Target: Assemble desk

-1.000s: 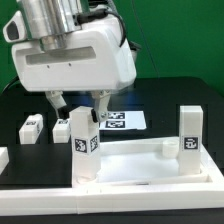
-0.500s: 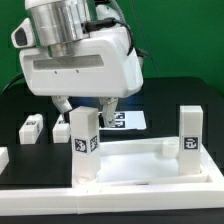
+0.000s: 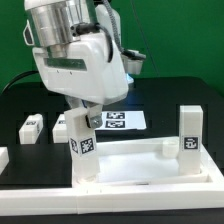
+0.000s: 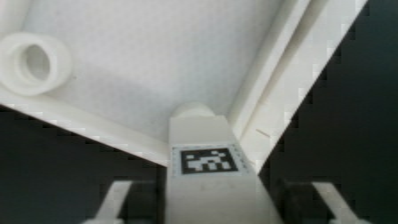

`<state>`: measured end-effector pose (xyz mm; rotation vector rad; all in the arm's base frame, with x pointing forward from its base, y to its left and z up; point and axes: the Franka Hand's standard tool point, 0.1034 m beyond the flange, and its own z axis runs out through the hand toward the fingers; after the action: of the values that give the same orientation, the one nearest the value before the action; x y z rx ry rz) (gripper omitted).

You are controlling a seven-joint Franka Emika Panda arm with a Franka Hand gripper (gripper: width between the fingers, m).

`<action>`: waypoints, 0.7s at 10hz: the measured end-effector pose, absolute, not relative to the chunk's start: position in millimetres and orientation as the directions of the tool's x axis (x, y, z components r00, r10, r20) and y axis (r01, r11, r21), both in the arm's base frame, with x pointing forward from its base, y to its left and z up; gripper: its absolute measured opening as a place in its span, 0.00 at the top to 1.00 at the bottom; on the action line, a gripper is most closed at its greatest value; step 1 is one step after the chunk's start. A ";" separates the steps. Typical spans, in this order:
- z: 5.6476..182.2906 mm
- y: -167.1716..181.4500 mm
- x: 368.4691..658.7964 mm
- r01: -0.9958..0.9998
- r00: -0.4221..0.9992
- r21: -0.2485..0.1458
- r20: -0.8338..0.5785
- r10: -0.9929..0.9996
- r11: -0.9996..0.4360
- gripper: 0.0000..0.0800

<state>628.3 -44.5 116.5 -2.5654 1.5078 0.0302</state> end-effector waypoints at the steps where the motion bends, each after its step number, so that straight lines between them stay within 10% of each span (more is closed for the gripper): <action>1: 116.2 -44.8 628.2 -0.892 0.447 -0.127 -0.108 -0.888 -0.433 0.63; 4: 115.0 -47.8 629.8 -0.996 0.018 -0.086 -0.181 -0.983 -0.002 0.64; 7: 114.9 -47.4 629.5 -0.989 0.120 -0.103 -0.172 -0.978 -0.103 0.64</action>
Offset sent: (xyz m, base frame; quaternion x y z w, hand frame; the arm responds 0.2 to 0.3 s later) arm 0.0015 0.0054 -0.0099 0.0140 -0.0364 0.4829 0.8748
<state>629.5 -47.4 114.9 -2.1982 1.9634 0.0891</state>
